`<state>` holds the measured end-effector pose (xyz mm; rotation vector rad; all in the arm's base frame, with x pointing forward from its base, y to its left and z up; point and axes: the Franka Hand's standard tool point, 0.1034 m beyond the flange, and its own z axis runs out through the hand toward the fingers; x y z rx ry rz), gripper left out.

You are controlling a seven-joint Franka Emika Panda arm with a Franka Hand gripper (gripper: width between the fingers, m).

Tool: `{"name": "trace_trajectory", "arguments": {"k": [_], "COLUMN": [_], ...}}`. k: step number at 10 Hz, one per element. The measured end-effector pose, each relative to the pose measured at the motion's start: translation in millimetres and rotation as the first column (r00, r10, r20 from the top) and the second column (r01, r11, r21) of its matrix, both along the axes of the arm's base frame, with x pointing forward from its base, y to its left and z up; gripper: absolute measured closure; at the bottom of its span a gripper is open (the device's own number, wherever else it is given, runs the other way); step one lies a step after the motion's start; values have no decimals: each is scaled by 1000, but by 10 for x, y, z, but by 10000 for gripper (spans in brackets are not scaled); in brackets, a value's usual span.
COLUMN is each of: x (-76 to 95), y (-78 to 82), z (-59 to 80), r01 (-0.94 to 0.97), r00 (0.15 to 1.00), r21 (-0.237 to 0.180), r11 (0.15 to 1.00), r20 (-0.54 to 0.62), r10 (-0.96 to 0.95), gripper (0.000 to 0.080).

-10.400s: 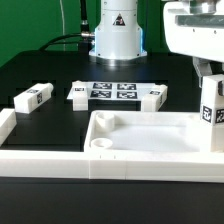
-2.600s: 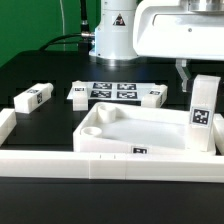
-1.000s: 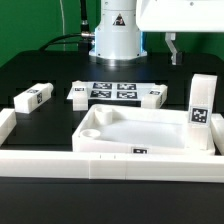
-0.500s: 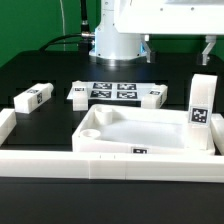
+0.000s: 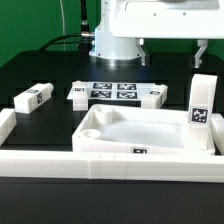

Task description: Assemble desk

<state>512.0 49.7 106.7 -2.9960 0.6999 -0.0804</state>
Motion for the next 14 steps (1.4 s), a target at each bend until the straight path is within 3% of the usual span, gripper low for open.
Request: {"name": "trace_trajectory", "arguments": {"k": [2, 3, 4, 8, 10, 11, 12, 14], "x": [-317, -372, -377, -383, -426, -446, -509, -480], "y": [-77, -108, -110, -115, -225, -246, -246, -265], "z": [-324, -480, -535, -515, -517, -537, -532, -534], "r01": [33, 42, 36, 2, -96, -103, -73, -59], "r00": [999, 999, 999, 999, 983, 979, 963, 927], "r21": [-11, -19, -24, -20, 25, 42, 87, 134], "r11": [999, 999, 999, 1000, 995, 994, 994, 989], "r20": [-24, -26, -25, -42, -153, -171, -253, -361], "r10": [-34, -42, -37, -3, 99, 109, 93, 104], "gripper": [150, 150, 150, 150, 150, 150, 150, 150]}}
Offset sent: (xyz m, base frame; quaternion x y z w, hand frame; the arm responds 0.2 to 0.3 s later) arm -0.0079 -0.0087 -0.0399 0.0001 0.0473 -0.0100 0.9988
